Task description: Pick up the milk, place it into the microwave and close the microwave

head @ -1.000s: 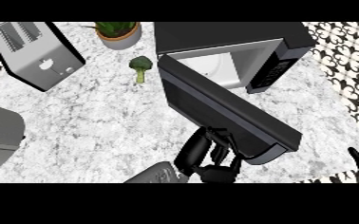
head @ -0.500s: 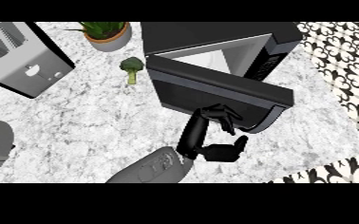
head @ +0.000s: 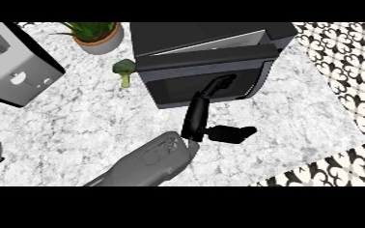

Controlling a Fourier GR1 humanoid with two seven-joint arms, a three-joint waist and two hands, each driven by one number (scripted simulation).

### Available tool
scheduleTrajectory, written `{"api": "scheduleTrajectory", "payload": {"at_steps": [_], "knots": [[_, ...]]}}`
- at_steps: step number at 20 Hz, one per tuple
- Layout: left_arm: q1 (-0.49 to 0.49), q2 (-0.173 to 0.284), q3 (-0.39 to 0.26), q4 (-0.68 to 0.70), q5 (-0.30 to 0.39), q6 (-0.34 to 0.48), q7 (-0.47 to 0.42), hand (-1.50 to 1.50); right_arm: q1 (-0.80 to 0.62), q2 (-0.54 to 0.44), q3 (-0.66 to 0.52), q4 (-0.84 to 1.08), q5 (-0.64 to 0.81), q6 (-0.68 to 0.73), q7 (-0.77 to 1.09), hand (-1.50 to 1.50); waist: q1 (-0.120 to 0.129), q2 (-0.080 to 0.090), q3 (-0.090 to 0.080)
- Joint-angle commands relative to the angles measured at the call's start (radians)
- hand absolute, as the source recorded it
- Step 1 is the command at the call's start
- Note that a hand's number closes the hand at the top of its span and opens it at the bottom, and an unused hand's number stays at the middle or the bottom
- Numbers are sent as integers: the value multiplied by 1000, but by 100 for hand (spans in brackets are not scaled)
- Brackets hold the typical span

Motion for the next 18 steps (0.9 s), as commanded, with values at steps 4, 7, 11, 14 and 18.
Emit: {"api": "scheduleTrajectory", "payload": {"at_steps": [4,7,11,14,18], "knots": [[-80,0,69,42,102,54,-31,-150,-65,-49,-49,-2,56,-37,-5,150,-13,16,3],[-103,0,79,59,130,65,-41,-150,-96,-65,-56,8,61,-50,12,150,-13,25,2],[-100,0,69,71,155,63,-76,-150,-114,-73,-50,16,60,-48,17,150,-24,31,3],[-108,0,67,82,177,63,-88,-150,-142,-94,-53,28,57,-42,18,150,-22,36,4],[-118,0,61,96,198,58,-118,-150,-173,-100,-51,39,58,-55,34,150,-21,39,4]]}}
